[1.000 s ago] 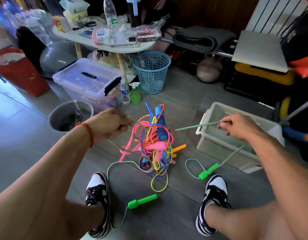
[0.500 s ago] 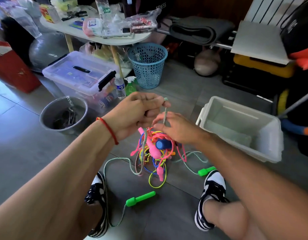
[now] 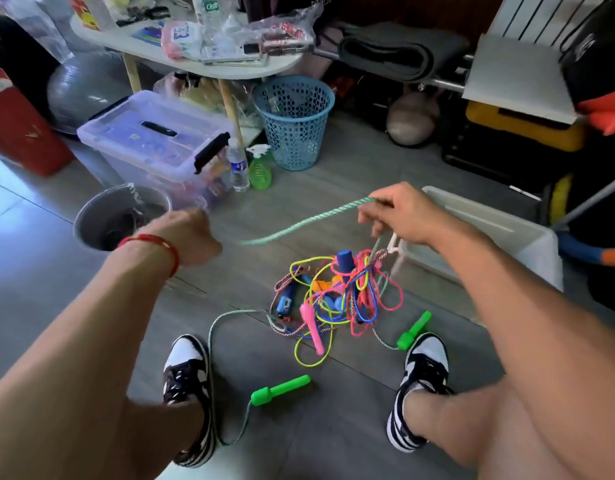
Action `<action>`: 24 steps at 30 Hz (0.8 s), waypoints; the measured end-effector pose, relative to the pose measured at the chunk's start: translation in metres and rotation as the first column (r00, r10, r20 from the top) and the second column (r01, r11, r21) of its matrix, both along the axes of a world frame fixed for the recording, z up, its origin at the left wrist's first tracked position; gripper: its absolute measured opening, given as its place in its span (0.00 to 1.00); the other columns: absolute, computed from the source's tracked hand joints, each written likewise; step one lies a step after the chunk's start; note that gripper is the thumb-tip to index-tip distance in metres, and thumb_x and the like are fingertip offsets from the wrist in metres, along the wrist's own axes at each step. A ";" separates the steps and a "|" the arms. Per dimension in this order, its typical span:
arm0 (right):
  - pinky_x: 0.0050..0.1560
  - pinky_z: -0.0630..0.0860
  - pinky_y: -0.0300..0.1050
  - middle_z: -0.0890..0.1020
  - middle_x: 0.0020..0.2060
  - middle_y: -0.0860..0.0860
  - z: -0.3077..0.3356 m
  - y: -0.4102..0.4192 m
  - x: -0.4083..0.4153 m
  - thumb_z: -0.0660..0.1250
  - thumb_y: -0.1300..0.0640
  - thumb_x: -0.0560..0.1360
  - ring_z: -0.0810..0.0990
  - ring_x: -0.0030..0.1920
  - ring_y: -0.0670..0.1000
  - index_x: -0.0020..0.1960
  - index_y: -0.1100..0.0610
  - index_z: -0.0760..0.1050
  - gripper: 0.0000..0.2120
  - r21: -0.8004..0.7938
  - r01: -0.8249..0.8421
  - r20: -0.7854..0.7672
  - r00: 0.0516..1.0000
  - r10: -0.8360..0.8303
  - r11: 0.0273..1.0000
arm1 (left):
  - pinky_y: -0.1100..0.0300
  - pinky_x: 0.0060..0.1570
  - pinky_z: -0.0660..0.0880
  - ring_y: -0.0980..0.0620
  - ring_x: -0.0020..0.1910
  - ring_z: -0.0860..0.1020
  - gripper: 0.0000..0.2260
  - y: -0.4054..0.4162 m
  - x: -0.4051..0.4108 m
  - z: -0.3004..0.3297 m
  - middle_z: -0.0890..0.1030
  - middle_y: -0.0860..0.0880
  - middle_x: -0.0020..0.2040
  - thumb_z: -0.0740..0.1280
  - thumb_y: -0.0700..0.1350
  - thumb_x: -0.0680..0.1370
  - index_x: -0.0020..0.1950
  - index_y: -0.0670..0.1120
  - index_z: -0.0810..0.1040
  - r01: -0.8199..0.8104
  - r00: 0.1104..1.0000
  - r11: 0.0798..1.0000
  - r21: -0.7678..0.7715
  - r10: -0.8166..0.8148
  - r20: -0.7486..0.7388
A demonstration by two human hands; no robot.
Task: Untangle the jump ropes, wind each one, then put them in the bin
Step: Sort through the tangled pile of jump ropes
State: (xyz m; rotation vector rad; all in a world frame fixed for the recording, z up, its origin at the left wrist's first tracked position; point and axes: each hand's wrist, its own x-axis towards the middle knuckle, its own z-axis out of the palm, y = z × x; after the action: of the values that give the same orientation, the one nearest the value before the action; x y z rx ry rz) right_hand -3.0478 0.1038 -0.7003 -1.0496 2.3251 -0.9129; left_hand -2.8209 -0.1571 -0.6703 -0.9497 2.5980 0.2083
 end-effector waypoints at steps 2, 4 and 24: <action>0.33 0.73 0.40 0.72 0.23 0.45 0.017 -0.010 0.017 0.66 0.52 0.81 0.72 0.26 0.45 0.40 0.52 0.82 0.12 -0.052 -0.030 -0.044 0.999 0.027 0.998 | 0.57 0.63 0.71 0.42 0.64 0.76 0.21 0.024 -0.002 -0.005 0.78 0.41 0.66 0.70 0.50 0.77 0.69 0.45 0.75 0.093 0.993 0.994 0.051 -0.089 -0.077; 0.31 0.65 0.37 0.72 0.23 0.43 0.028 -0.024 0.041 0.66 0.52 0.80 0.69 0.26 0.43 0.41 0.52 0.82 0.12 -0.015 -0.107 -0.161 0.981 0.104 0.994 | 0.59 0.67 0.69 0.48 0.69 0.74 0.26 0.057 -0.013 -0.006 0.77 0.46 0.69 0.72 0.51 0.77 0.73 0.49 0.72 0.205 0.917 0.933 0.297 -0.077 -0.392; 0.40 0.75 0.46 0.77 0.25 0.49 -0.004 0.012 0.004 0.60 0.52 0.82 0.83 0.33 0.51 0.37 0.53 0.78 0.17 0.193 0.060 0.014 0.998 -0.064 0.979 | 0.50 0.60 0.77 0.42 0.57 0.80 0.22 -0.008 -0.002 -0.005 0.82 0.41 0.60 0.59 0.53 0.75 0.64 0.44 0.77 -0.079 0.996 0.996 -0.043 0.080 0.029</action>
State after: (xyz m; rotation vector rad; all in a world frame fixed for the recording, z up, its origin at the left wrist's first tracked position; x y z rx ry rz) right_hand -3.0433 0.1154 -0.7039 -0.8895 2.3851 -0.7001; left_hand -2.8234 -0.1655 -0.6749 -1.0635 2.5483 0.1596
